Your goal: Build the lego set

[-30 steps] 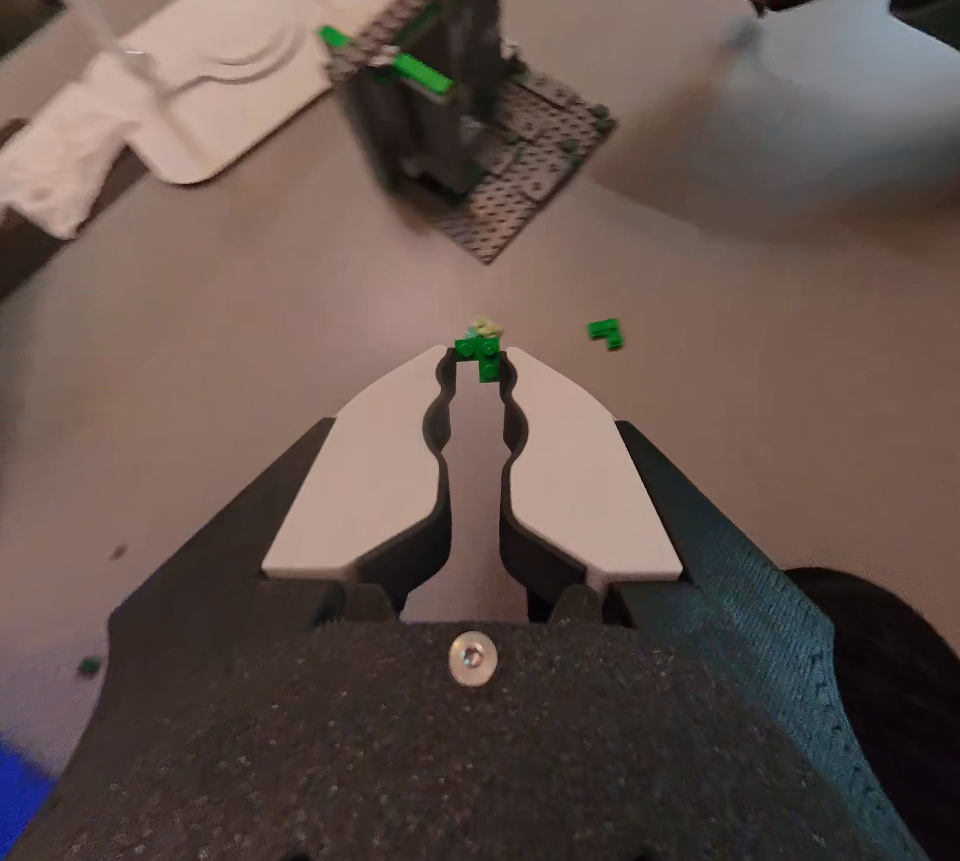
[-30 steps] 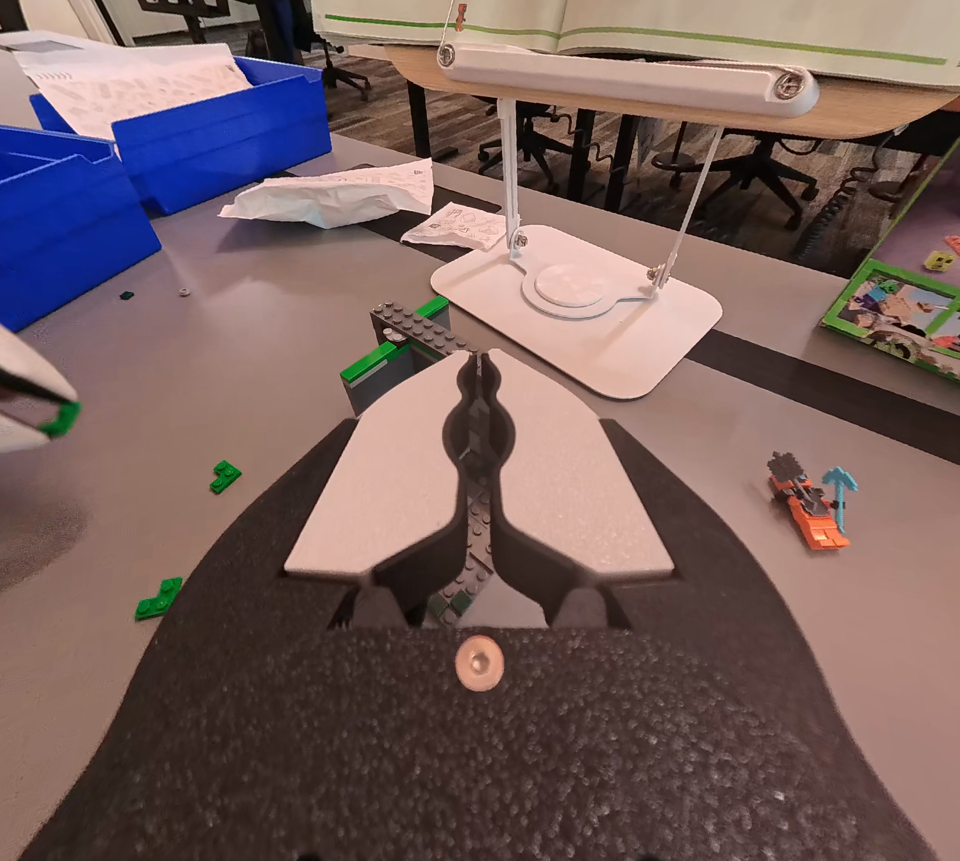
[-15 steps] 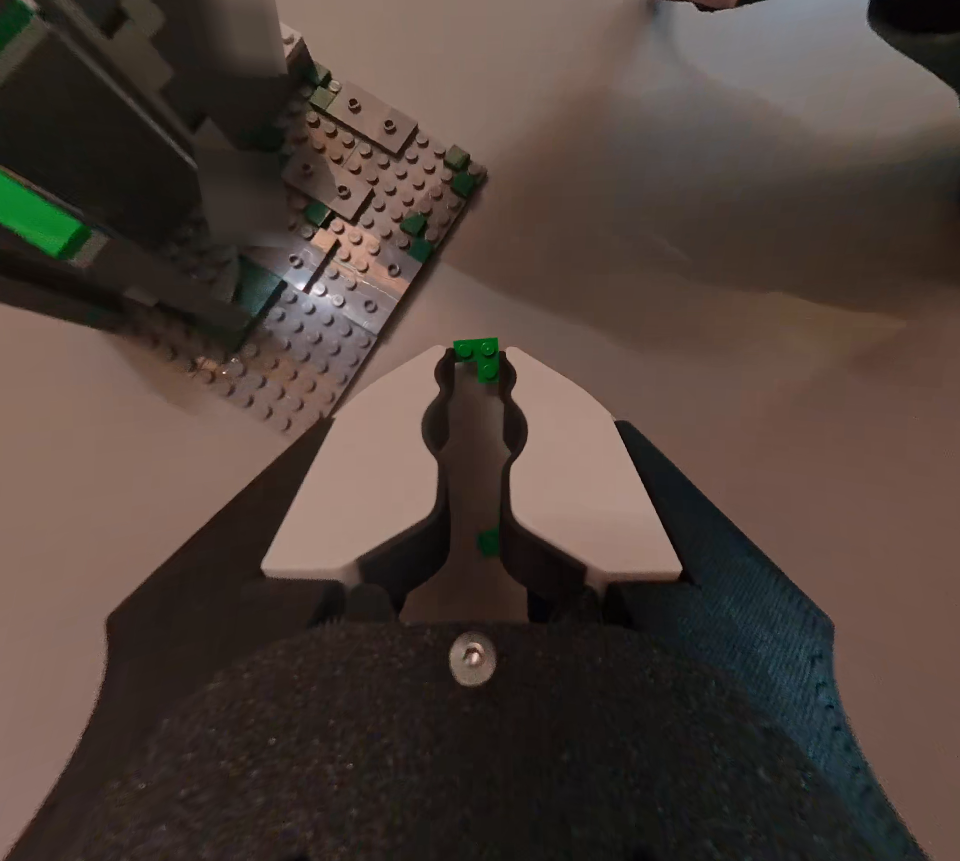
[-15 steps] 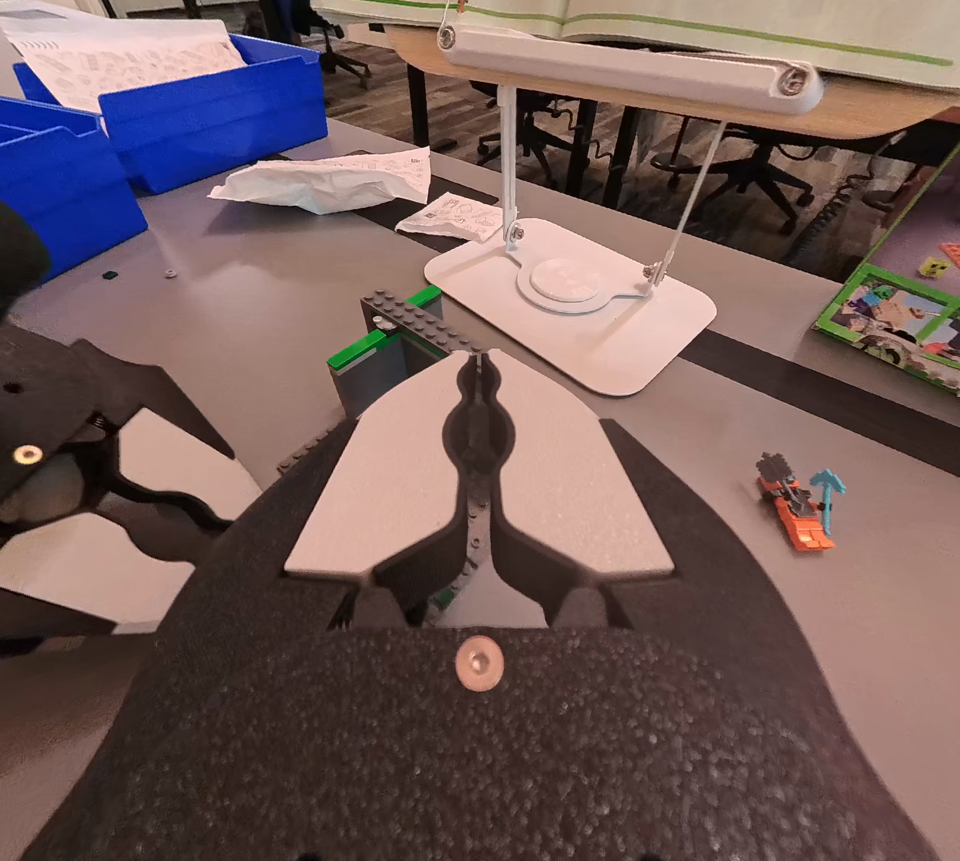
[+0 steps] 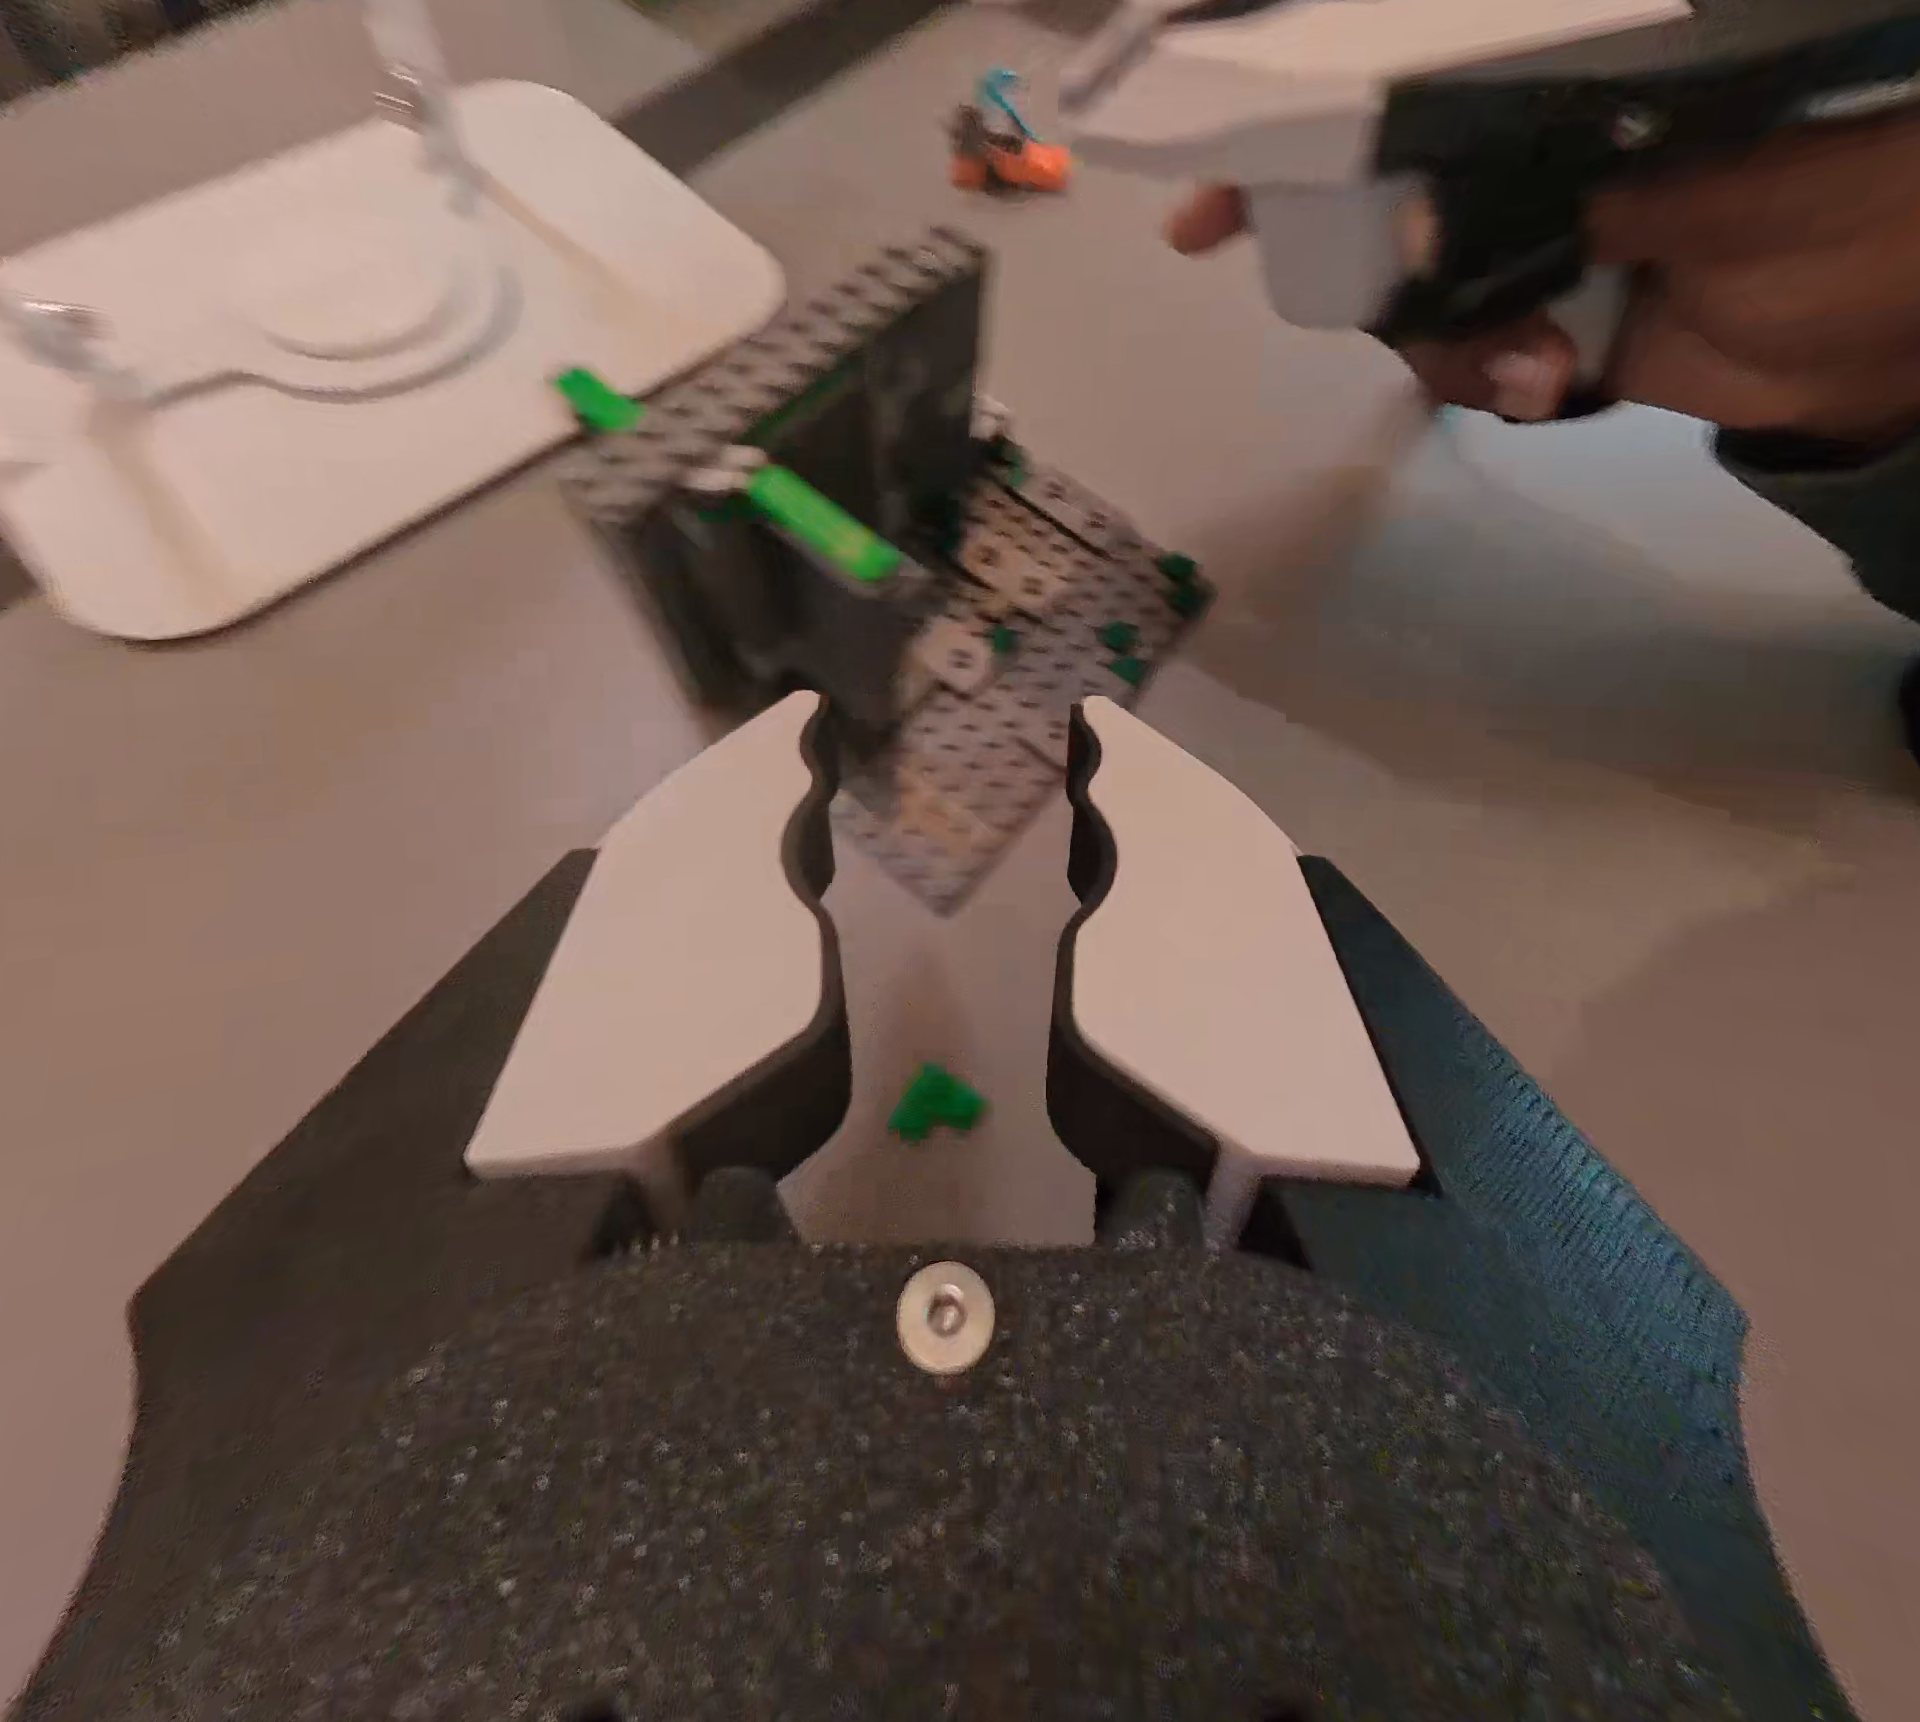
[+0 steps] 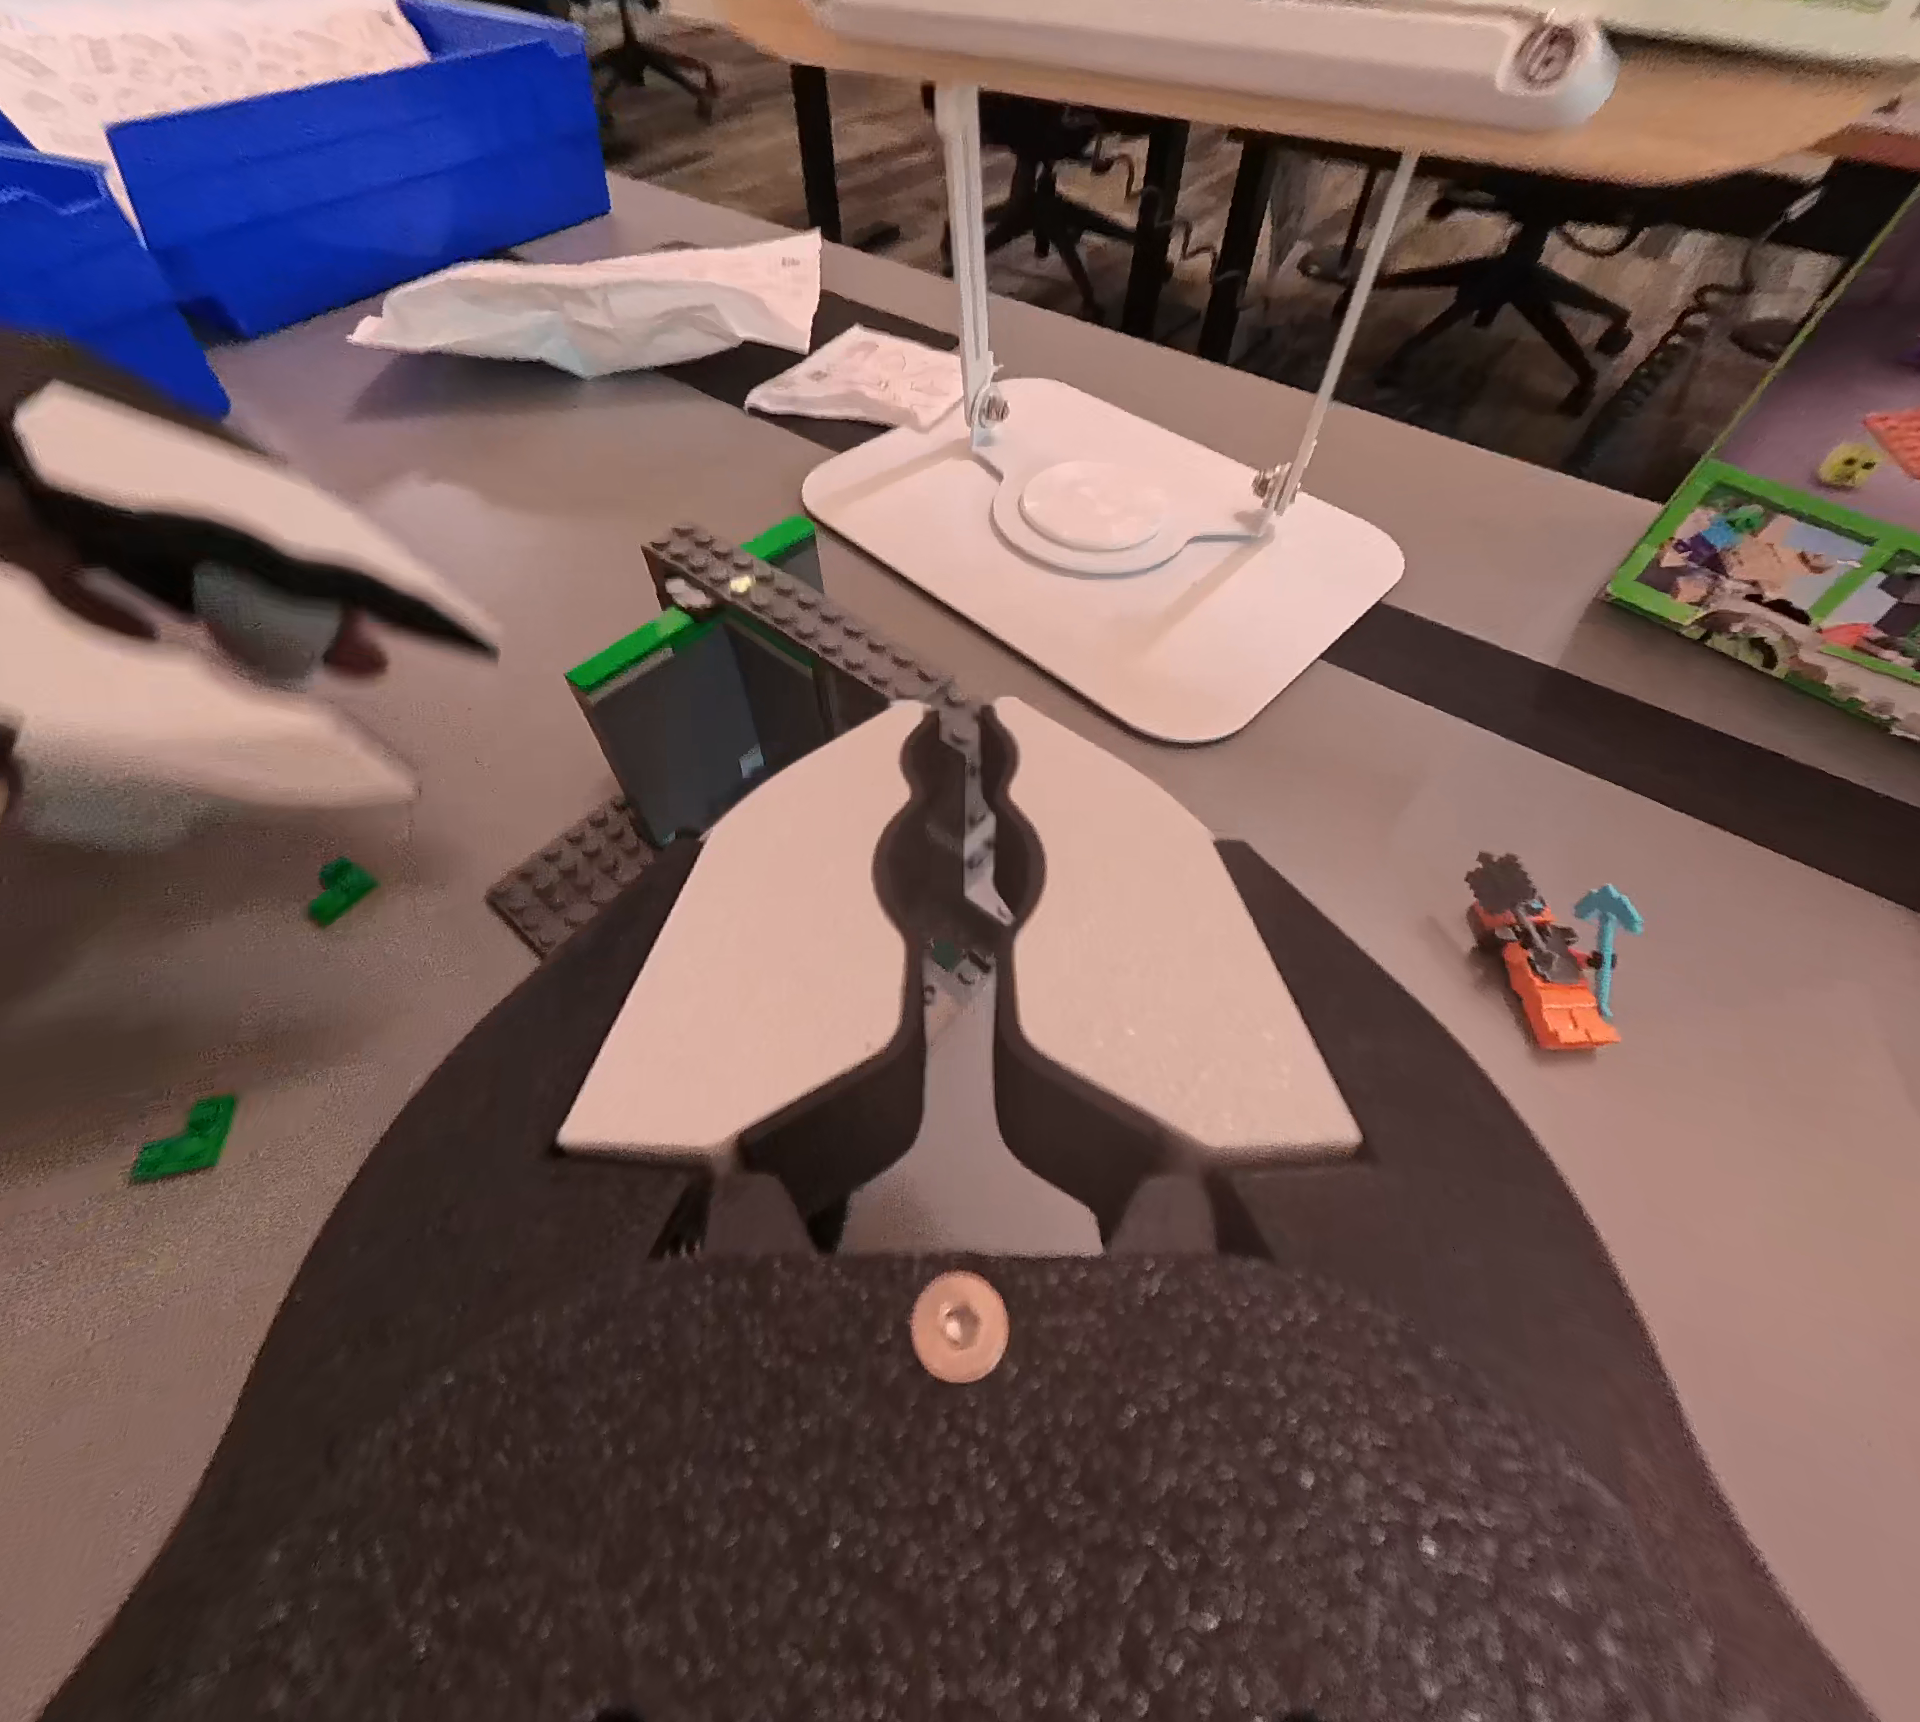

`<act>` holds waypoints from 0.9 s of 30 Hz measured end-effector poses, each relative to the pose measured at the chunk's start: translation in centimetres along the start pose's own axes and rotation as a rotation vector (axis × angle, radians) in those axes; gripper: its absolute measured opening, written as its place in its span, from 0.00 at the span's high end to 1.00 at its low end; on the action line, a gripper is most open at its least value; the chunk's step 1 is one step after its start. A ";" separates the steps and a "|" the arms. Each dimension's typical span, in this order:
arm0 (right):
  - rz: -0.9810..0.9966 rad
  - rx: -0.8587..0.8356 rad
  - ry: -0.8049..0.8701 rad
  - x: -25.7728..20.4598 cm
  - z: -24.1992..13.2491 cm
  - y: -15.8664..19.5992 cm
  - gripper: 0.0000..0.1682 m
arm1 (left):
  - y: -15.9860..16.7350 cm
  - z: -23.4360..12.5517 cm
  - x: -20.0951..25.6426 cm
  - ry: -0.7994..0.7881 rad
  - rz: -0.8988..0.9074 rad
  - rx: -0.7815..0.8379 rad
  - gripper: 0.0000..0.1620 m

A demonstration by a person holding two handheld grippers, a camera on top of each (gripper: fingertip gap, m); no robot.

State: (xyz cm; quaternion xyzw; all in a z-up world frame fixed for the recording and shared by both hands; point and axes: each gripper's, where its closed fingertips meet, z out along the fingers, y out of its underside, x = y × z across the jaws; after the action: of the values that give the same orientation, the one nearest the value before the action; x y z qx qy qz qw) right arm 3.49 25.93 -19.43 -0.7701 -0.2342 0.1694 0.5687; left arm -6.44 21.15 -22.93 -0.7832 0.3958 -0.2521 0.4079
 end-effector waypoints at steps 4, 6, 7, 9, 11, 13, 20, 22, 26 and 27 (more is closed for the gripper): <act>-0.005 -0.085 -0.087 -0.1 0.6 1.8 0.87 | 0.2 0.5 -5.3 -0.023 -0.024 0.038 0.71; -0.023 -0.083 -0.132 -0.5 1.2 2.3 0.84 | 0.6 1.6 -6.4 0.019 -0.006 0.043 0.69; -0.048 -0.092 -0.149 -0.7 1.6 2.5 0.82 | 0.7 2.1 -6.8 0.032 0.014 0.045 0.69; -0.111 -0.102 -0.162 -1.0 2.3 2.5 0.80 | 0.7 2.9 -7.6 0.043 0.063 0.046 0.68; -0.161 -0.115 -0.158 -0.9 2.9 2.7 0.80 | 0.7 3.7 -7.7 0.073 0.092 0.047 0.66; -0.184 -0.124 -0.156 -0.6 3.3 2.8 0.80 | 0.5 4.2 -7.4 0.097 0.104 0.051 0.66; -0.187 -0.155 -0.153 0.3 4.0 3.7 0.80 | 0.5 5.1 -6.8 0.083 0.163 0.023 0.71; -0.208 -0.172 -0.158 0.3 4.4 4.0 0.80 | 0.4 5.1 -6.8 0.082 0.162 0.030 0.75; -0.236 -0.172 -0.154 -0.1 4.9 4.2 0.84 | 0.2 5.0 -6.4 0.095 0.146 0.038 0.86; -0.236 -0.172 -0.152 -0.1 4.8 4.2 0.85 | 0.3 4.9 -6.3 0.089 0.152 0.036 0.88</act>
State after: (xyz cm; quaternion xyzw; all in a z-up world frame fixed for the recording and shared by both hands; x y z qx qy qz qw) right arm 1.59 28.69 -24.84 -0.7681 -0.3789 0.1385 0.4973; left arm -6.57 28.46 -26.26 -0.7313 0.4673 -0.2623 0.4220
